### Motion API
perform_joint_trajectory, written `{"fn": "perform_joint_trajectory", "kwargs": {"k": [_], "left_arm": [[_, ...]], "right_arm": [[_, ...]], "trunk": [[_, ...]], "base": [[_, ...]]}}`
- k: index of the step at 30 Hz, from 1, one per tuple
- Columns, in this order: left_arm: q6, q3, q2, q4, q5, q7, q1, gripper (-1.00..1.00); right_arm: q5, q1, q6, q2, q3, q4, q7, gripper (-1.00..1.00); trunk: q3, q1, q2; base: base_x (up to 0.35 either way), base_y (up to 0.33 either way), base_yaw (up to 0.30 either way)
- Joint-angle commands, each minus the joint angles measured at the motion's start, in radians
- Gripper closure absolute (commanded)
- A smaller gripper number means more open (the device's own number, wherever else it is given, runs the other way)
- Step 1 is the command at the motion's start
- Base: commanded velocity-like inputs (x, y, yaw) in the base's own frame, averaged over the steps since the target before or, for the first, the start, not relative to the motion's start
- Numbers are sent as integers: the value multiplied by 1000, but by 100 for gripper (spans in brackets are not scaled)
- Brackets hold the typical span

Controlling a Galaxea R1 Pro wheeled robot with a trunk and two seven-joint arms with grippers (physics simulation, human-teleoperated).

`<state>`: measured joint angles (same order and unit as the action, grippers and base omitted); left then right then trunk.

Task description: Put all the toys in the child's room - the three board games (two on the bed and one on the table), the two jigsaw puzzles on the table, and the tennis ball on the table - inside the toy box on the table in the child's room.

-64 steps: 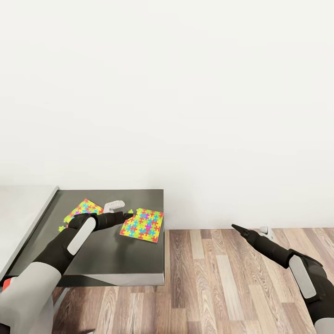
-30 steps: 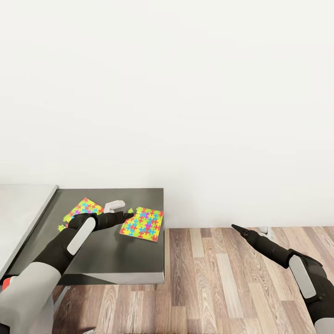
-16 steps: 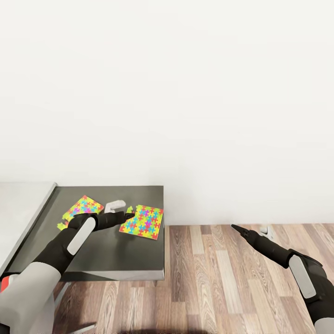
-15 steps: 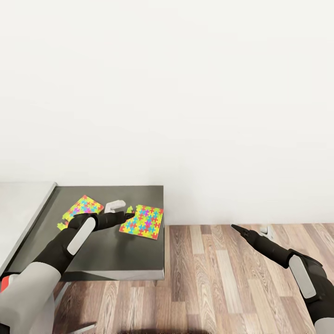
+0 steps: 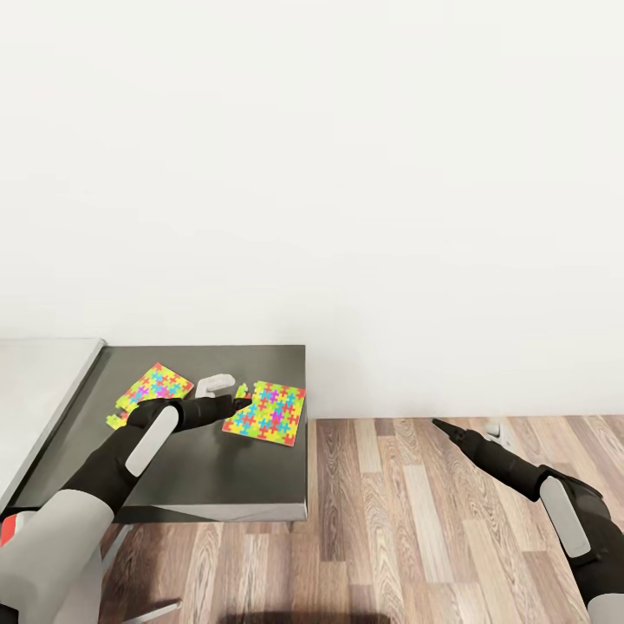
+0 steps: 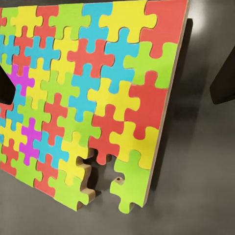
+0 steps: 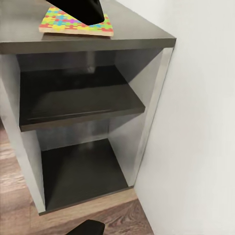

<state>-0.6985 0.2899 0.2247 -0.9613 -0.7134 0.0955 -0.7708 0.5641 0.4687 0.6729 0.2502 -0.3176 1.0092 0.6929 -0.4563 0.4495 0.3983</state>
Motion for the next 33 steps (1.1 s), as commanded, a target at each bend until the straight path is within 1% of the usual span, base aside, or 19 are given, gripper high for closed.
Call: {"fn": "perform_joint_trajectory", "kwargs": {"k": [1,12,29,33], "left_arm": [[-3,2,1,-1,2,3,-1,-100],[-3,2,1,-1,2,3,-1,-100],[-3,2,1,-1,3,3,-1,-100],[-3,3,1,-1,3,3,-1,-100]], "right_arm": [[3,1,7,0,-1,0,1,-100],[3,1,7,0,-1,0,2,-100],[3,1,7,0,-1,0,-1,-100],[3,1,7,0,-1,0,0,-100]], "trunk": [[-2,1,2],[-3,1,2],[-28,1,2],[-31,1,2]], "base": [[0,0,0],[0,0,0],[0,0,0],[0,0,0]]}}
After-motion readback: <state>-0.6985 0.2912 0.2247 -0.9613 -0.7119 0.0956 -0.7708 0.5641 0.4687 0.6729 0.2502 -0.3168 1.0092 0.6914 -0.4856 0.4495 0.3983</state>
